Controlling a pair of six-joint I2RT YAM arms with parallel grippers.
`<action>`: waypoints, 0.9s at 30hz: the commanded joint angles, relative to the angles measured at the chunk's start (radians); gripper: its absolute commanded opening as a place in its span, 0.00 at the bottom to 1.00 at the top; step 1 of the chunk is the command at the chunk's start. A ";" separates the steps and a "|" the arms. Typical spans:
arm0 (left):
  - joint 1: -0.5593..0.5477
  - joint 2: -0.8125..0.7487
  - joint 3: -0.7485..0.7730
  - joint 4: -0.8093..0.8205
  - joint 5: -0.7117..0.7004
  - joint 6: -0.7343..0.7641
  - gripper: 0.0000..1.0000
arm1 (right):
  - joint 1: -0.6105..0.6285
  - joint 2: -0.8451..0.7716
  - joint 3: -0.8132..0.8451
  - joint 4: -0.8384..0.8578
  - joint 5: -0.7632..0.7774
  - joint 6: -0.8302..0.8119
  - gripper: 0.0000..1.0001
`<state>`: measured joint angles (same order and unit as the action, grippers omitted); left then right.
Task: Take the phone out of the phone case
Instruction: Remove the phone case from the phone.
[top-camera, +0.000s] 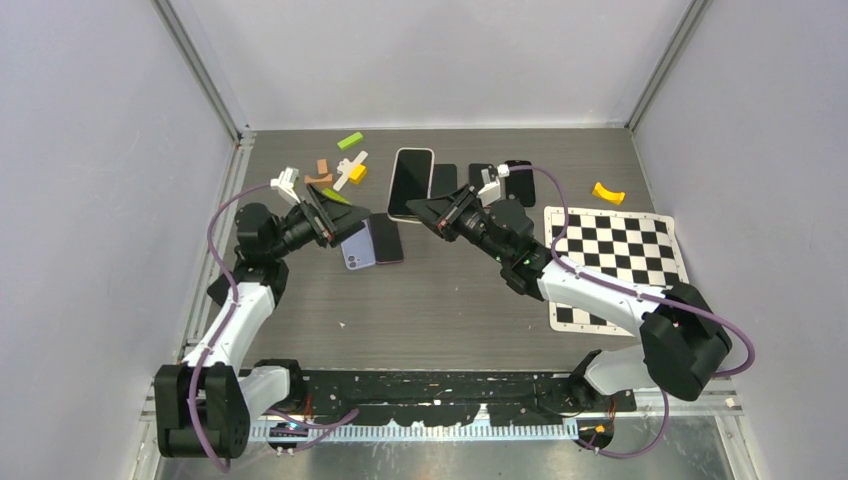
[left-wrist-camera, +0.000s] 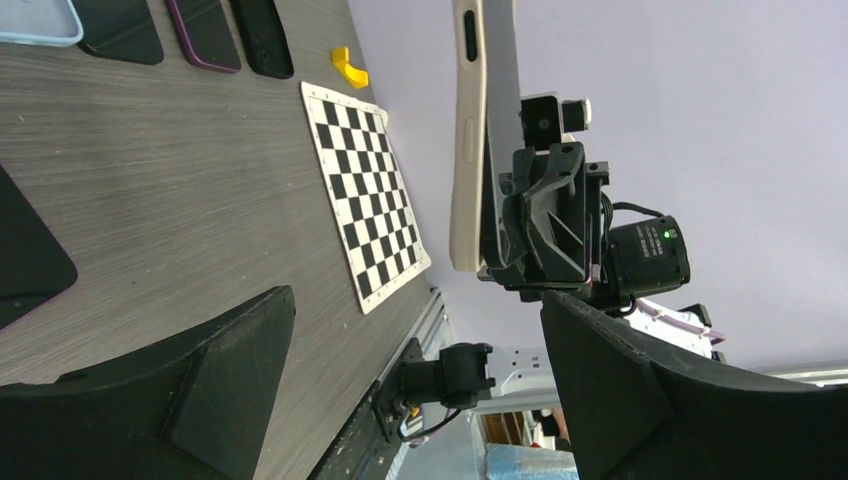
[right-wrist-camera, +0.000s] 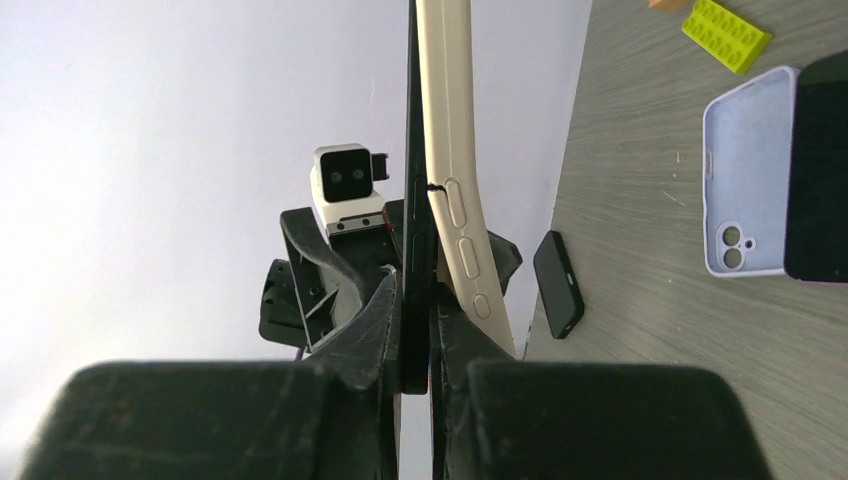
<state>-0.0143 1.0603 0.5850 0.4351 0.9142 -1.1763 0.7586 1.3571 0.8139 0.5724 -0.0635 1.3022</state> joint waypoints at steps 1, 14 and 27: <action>-0.053 0.000 0.000 0.044 -0.002 0.061 0.95 | -0.005 -0.040 -0.002 0.107 0.025 0.108 0.01; -0.138 0.082 -0.008 0.128 -0.061 0.081 0.70 | -0.015 -0.031 -0.004 0.120 0.005 0.230 0.01; -0.145 0.102 -0.006 0.183 -0.083 0.053 0.87 | -0.015 -0.002 -0.013 0.163 -0.009 0.290 0.01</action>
<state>-0.1516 1.1561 0.5770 0.5415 0.8528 -1.1194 0.7486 1.3628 0.7853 0.5762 -0.0650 1.5620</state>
